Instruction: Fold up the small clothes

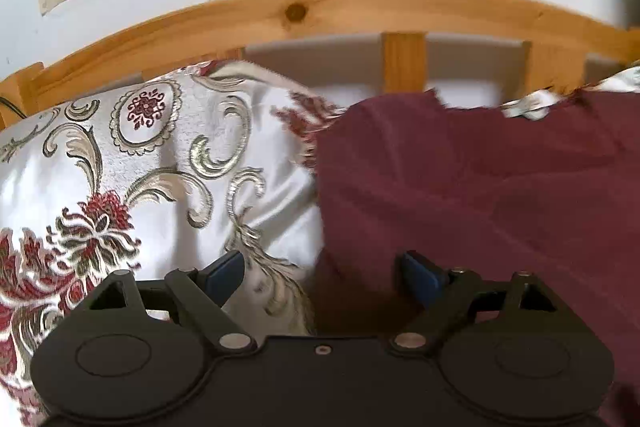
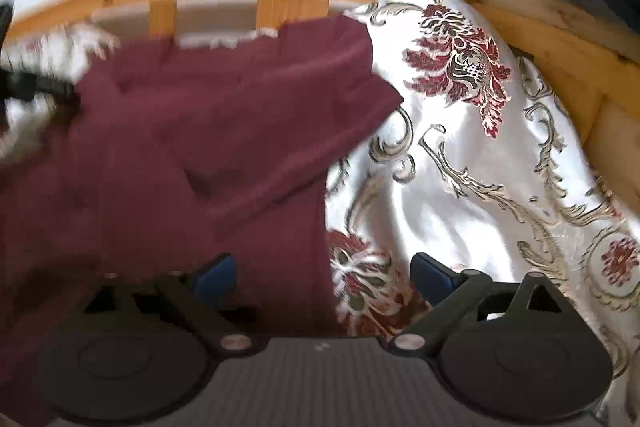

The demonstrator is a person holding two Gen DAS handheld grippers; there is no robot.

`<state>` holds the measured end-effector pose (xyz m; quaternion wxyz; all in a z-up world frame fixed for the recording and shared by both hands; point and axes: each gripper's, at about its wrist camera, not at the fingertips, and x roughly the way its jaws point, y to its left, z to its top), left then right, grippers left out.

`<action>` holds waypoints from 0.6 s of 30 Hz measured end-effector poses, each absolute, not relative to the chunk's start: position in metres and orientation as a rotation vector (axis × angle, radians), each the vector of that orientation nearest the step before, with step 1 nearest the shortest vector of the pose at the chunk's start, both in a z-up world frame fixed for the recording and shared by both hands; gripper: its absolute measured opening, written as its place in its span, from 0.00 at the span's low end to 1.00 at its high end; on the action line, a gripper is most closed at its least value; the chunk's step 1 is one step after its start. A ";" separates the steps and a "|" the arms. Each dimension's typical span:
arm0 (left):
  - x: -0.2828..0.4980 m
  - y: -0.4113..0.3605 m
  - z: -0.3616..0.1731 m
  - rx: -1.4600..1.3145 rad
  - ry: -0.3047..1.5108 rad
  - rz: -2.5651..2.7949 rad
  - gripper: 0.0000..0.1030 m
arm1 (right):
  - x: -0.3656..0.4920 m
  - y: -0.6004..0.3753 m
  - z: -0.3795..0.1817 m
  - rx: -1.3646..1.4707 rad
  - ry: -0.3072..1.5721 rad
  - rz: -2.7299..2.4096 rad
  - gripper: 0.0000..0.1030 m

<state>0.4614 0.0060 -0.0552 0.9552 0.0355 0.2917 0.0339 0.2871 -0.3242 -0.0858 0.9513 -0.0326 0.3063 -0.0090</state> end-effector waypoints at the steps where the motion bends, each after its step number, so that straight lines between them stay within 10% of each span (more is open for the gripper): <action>1: 0.453 0.005 -0.052 0.063 0.589 0.039 0.86 | 0.286 -0.328 -0.082 -0.022 0.617 0.010 0.94; 9: 0.394 -0.038 -0.055 0.096 0.680 -0.197 0.88 | 0.291 -0.330 -0.085 0.139 0.687 0.179 0.68; 14: 0.403 -0.059 -0.076 0.102 0.760 -0.204 0.86 | 0.296 -0.323 -0.091 0.094 0.728 0.186 0.13; 18: 0.409 -0.068 -0.088 0.211 0.825 -0.183 0.83 | 0.290 -0.331 -0.077 0.085 0.658 0.162 0.08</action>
